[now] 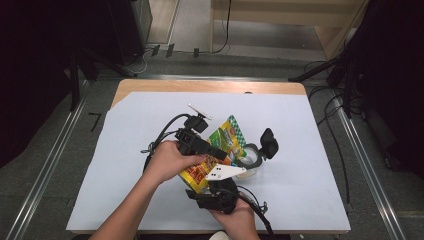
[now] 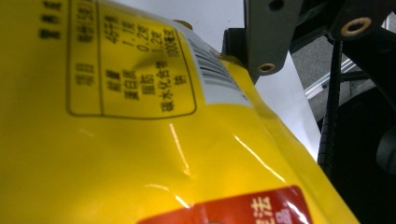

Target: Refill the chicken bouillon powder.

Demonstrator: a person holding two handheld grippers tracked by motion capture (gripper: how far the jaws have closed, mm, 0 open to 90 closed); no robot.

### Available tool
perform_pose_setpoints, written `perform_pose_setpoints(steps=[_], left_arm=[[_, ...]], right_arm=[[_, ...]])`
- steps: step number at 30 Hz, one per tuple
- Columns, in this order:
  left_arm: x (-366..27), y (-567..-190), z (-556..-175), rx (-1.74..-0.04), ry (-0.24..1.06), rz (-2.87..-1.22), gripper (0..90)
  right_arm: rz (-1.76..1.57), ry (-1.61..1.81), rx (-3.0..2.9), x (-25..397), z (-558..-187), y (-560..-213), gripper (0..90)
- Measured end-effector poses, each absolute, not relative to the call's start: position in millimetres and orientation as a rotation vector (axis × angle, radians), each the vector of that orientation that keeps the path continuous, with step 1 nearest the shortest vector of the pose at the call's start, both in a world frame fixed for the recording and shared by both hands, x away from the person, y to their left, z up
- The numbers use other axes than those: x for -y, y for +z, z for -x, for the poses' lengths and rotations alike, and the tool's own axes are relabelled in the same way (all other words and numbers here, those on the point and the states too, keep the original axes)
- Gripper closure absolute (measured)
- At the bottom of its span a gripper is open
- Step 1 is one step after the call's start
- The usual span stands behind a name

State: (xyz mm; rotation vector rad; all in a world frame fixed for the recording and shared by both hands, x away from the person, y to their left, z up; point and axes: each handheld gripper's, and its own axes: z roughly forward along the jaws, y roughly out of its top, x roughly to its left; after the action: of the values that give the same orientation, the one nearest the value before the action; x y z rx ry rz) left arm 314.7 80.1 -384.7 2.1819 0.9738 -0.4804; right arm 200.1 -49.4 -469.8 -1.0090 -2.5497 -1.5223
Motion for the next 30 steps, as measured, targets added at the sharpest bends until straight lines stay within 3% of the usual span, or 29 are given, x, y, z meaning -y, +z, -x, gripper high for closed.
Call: perform_pose_setpoints(steps=[10,18,30], left_arm=[[-72,-380,-310,-0.974,-0.443,-2.178,60.3],[-70,-376,-313,-0.99,-0.472,-2.217,70.3],[-62,-379,-322,-0.992,-0.552,-2.193,66.9]], right_arm=[[1.071,-1.543,2.468,55,-202,-468,61.9],[1.059,-1.559,2.503,53,-195,-462,59.6],[1.11,-1.543,2.448,59,-198,-459,63.3]])
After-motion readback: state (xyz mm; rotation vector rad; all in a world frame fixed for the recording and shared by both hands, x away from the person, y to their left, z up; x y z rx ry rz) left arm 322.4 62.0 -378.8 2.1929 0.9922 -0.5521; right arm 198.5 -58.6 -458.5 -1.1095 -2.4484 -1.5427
